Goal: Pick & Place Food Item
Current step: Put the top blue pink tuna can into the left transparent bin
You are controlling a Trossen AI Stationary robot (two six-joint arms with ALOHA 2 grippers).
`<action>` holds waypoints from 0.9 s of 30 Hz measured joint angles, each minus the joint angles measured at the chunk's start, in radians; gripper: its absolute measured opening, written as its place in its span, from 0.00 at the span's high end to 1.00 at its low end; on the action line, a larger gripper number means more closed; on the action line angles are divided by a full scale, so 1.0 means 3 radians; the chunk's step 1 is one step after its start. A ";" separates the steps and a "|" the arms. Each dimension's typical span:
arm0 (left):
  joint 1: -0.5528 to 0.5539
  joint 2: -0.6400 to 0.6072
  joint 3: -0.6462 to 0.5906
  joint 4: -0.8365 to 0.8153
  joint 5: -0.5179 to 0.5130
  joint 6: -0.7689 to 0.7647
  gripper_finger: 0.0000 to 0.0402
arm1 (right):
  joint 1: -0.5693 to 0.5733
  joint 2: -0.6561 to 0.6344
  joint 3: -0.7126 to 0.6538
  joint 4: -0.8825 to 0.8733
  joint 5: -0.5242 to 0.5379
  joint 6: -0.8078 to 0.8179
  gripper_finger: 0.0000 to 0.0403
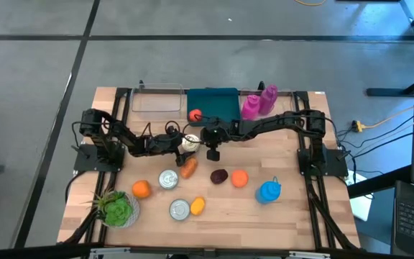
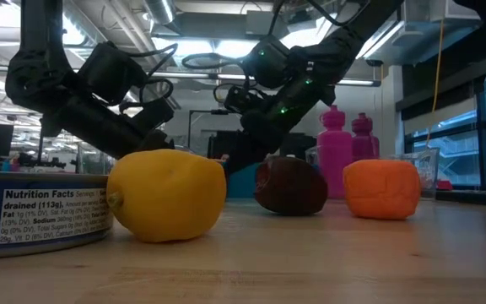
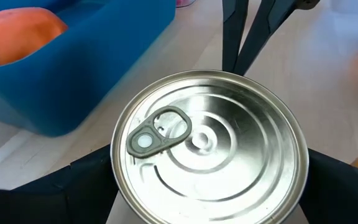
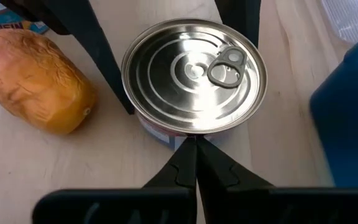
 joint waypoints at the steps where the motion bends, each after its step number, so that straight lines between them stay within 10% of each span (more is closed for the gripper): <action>1: 0.0000 0.0000 0.0000 0.0000 0.0000 0.0001 0.00 | 0.0000 0.0000 0.0000 0.0004 -0.0010 0.0000 0.99; 27: 0.0000 0.0006 -0.0002 0.0056 -0.0003 0.0081 0.12 | 0.0001 0.0000 0.0001 0.0003 -0.0060 -0.0003 0.99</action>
